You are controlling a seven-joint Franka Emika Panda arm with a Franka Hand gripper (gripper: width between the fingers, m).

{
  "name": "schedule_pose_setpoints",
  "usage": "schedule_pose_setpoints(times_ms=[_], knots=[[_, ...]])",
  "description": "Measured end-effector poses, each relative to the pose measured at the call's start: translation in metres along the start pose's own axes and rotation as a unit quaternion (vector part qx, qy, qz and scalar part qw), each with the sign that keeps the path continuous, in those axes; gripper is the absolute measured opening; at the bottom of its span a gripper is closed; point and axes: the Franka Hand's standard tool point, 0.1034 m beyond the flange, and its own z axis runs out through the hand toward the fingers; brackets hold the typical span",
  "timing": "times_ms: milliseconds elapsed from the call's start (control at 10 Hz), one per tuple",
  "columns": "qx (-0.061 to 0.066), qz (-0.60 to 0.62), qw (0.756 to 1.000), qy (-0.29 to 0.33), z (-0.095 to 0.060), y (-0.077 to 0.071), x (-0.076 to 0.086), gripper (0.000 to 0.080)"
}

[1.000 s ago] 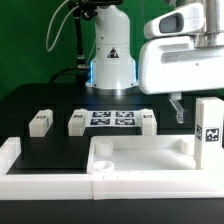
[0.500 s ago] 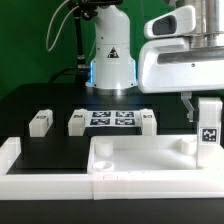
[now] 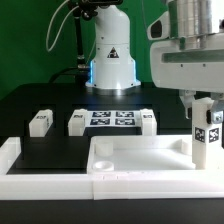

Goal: Assemble desk

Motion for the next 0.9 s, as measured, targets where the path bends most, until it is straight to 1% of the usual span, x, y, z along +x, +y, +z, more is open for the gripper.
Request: schedule_pose_setpoints(times_ms=[100, 200, 400, 500, 600, 700, 800, 900], knots=[[-0.007, 0.058, 0.998, -0.005, -0.0006, 0.0004, -0.0025, 0.0295], [-0.010, 0.082, 0.997, -0.006, 0.0003, -0.0005, -0.0059, 0.0295], [-0.009, 0.080, 0.997, -0.006, 0.0009, -0.0002, -0.0058, 0.0300], [-0.011, 0.042, 0.999, -0.006, 0.0009, 0.0001, -0.0056, 0.0506], [-0.021, -0.072, 0.997, -0.017, -0.0003, 0.0005, -0.0045, 0.0604], [-0.025, -0.152, 0.988, -0.028, 0.0002, -0.0009, -0.0043, 0.0635], [-0.023, -0.195, 0.980, -0.030, -0.0003, -0.0017, -0.0070, 0.0635], [-0.022, -0.234, 0.971, -0.030, -0.0001, -0.0016, -0.0061, 0.0647]])
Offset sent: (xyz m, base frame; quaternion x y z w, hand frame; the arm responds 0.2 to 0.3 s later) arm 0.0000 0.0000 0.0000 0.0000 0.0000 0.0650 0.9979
